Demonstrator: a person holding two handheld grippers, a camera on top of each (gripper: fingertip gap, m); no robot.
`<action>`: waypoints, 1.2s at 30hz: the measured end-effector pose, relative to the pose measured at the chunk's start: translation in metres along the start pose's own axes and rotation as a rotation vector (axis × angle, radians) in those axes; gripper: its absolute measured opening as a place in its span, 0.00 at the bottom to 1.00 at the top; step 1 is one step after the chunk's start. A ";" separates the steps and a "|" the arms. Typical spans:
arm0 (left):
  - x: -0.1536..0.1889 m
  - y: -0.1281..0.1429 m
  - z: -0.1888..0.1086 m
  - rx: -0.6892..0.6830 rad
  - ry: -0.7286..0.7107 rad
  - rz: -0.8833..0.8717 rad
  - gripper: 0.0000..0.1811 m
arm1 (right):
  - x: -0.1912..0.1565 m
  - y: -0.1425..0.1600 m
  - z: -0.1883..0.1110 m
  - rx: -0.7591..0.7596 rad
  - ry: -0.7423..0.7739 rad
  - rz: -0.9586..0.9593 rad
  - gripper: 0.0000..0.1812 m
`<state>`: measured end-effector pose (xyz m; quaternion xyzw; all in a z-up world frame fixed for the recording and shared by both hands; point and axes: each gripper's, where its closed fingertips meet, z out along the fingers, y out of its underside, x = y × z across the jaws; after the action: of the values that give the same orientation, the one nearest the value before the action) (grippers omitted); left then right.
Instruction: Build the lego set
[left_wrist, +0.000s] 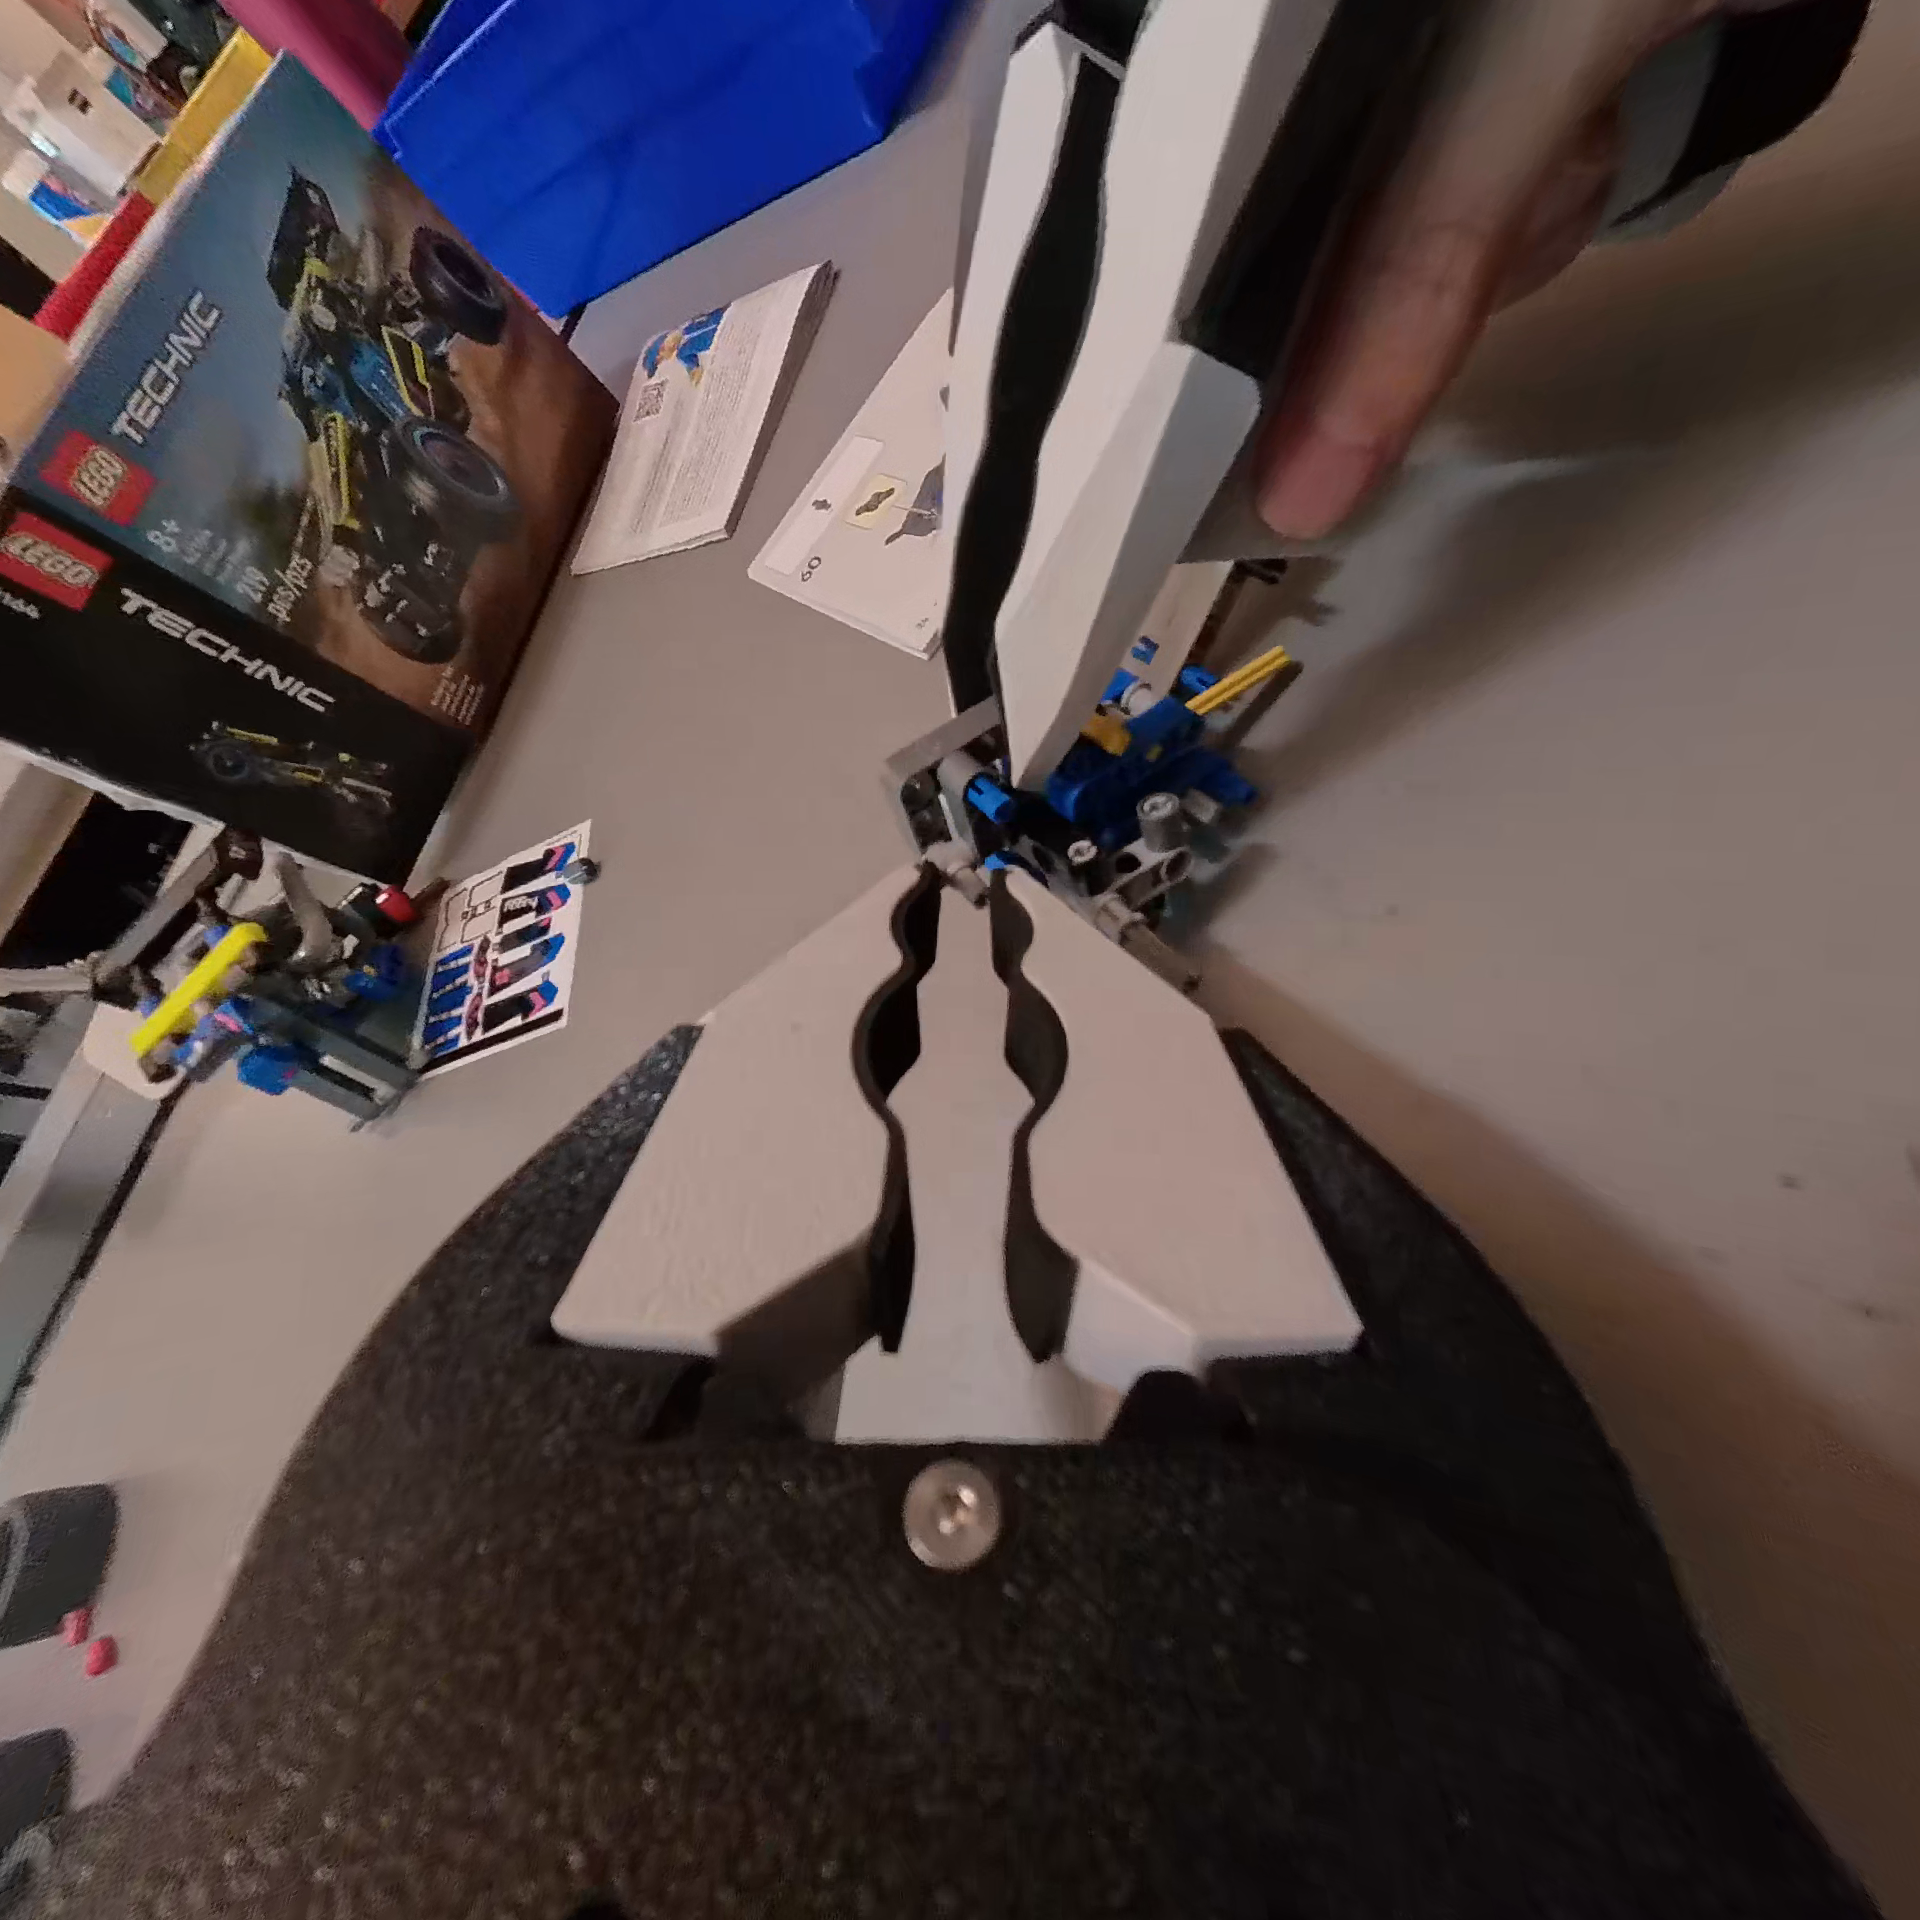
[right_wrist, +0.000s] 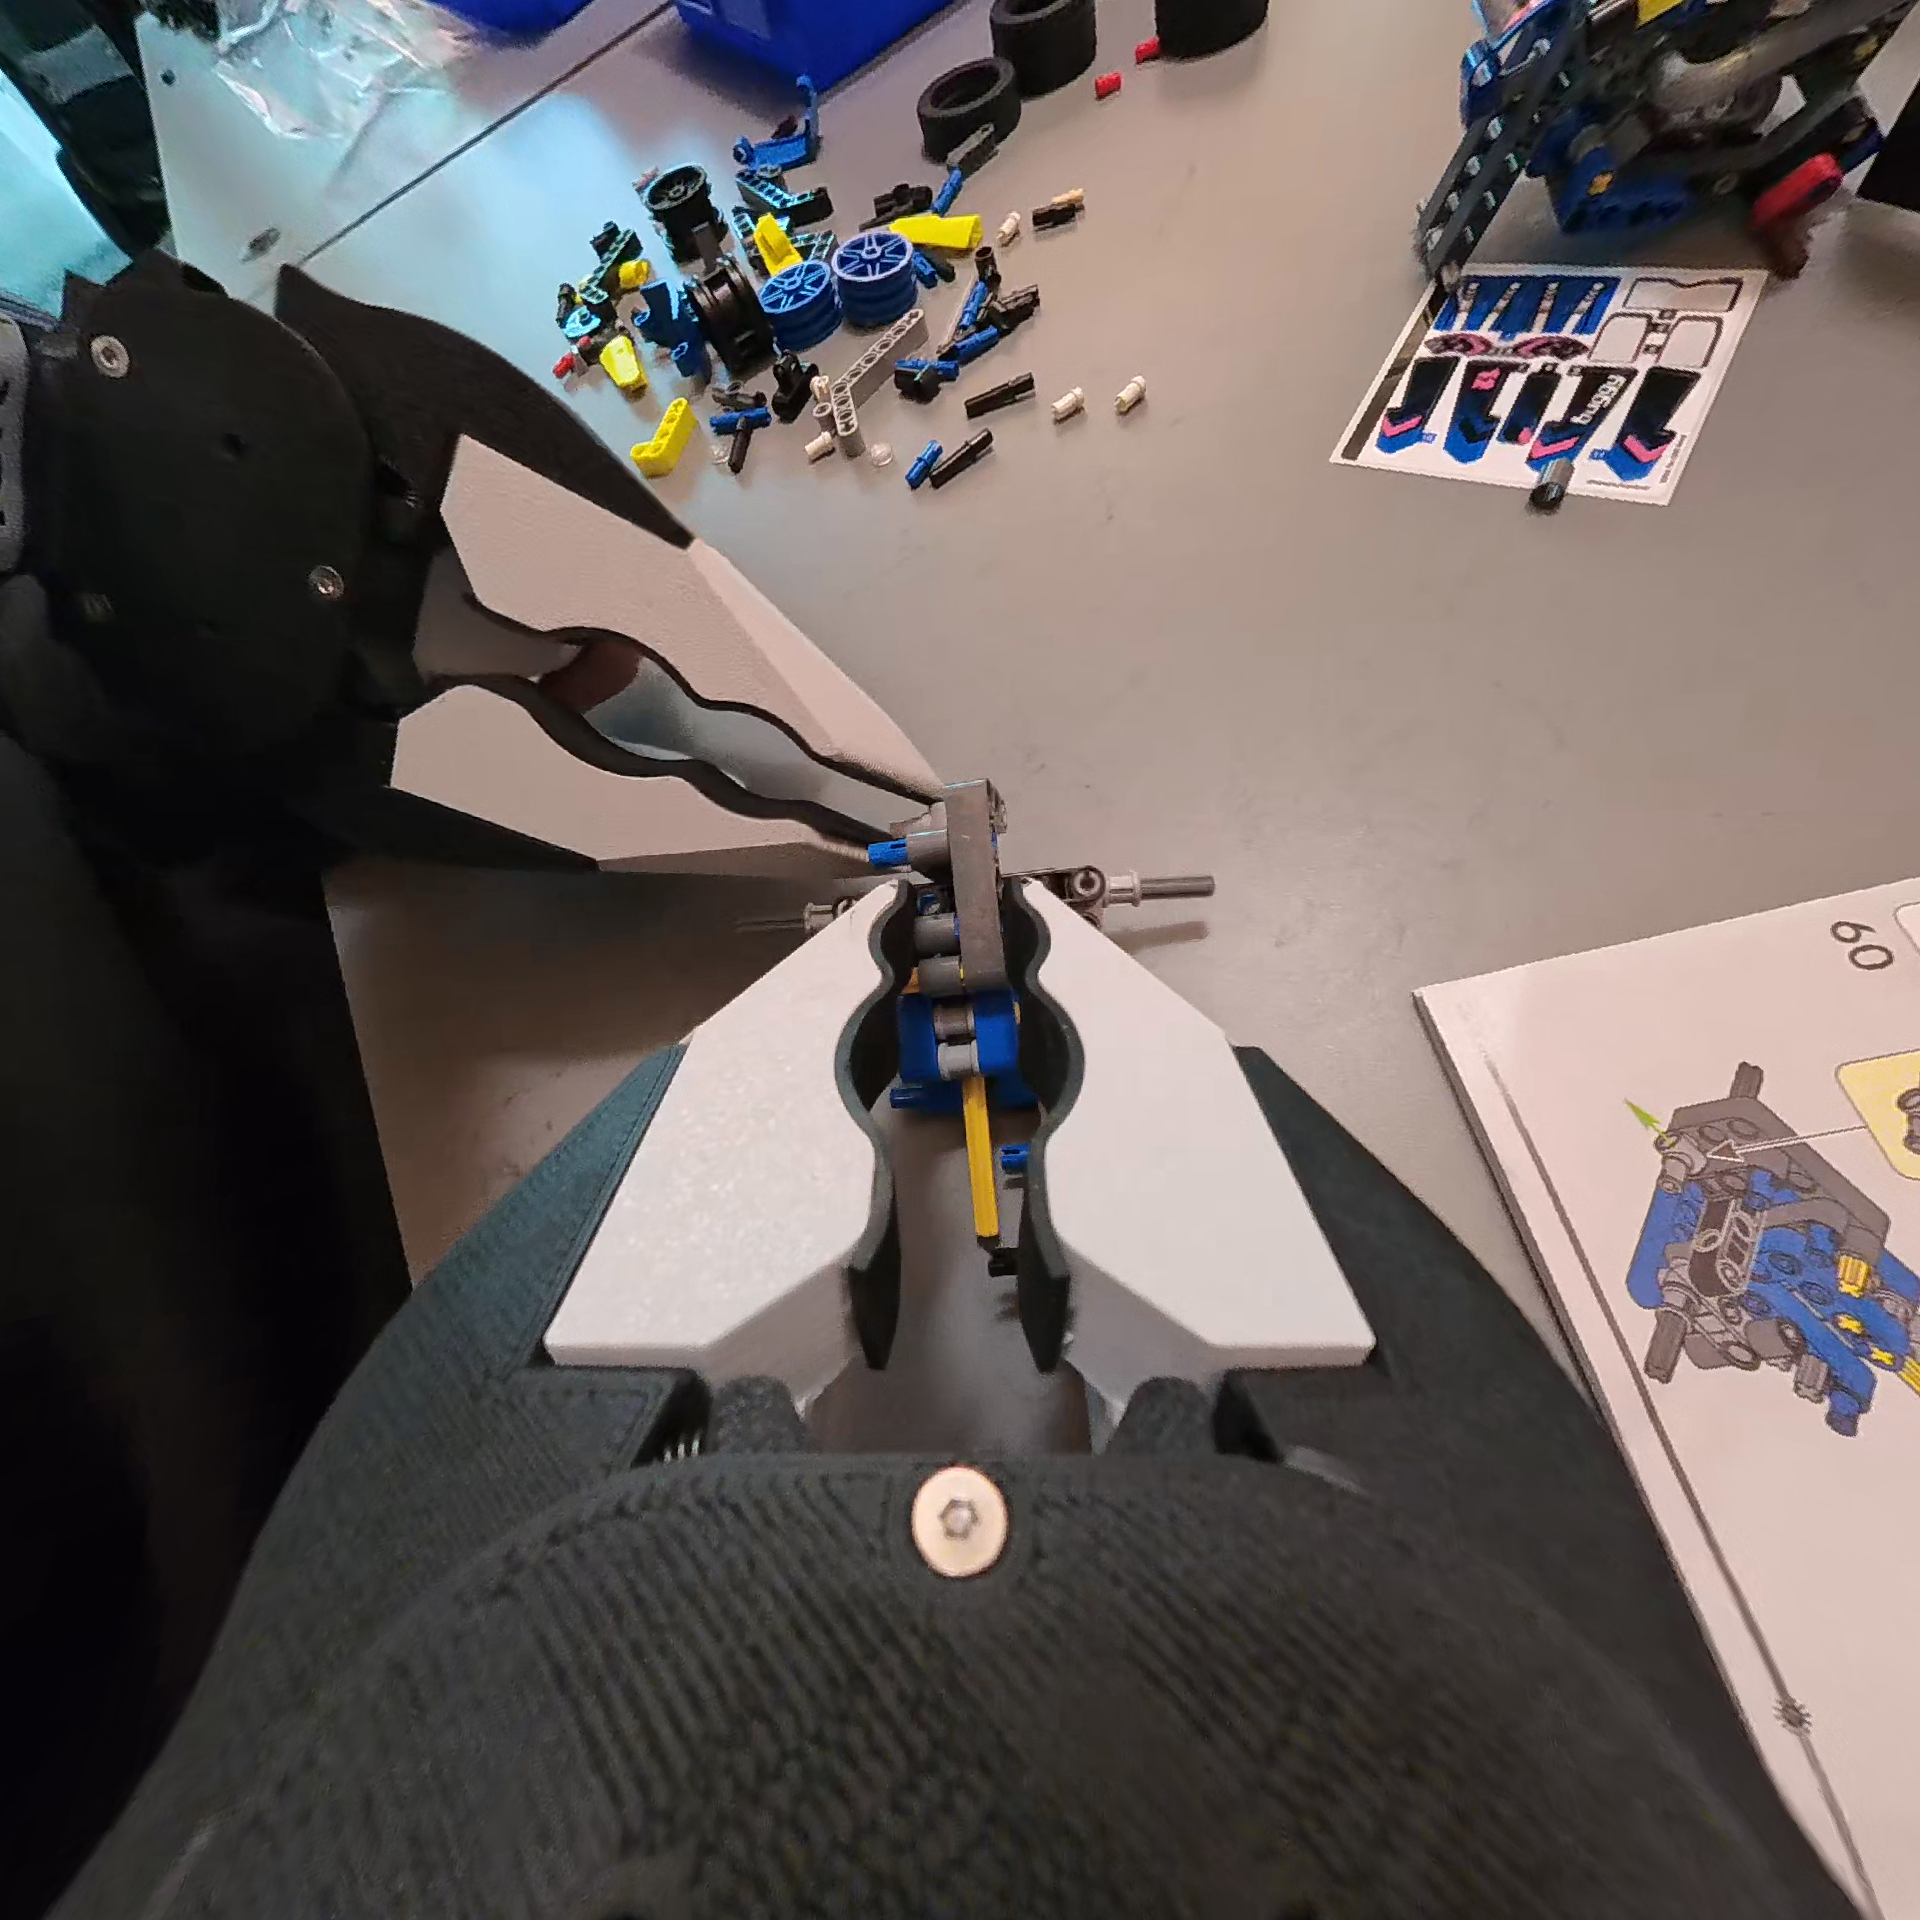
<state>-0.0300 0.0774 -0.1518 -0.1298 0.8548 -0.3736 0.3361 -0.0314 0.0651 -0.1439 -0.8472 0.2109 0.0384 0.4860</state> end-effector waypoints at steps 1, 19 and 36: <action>0.000 0.000 0.000 0.003 0.006 -0.024 0.03 | 0.000 0.000 0.000 0.003 0.003 0.002 0.09; 0.009 0.006 -0.007 0.061 0.230 -0.257 0.11 | -0.004 0.002 0.007 -0.022 -0.028 -0.083 0.10; -0.002 -0.004 0.000 0.102 0.440 -0.145 0.10 | 0.007 0.026 -0.018 -0.174 0.092 -0.272 0.25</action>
<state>-0.0288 0.0755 -0.1486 -0.0892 0.8760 -0.4586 0.1200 -0.0380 0.0361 -0.1575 -0.9078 0.1122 -0.0486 0.4013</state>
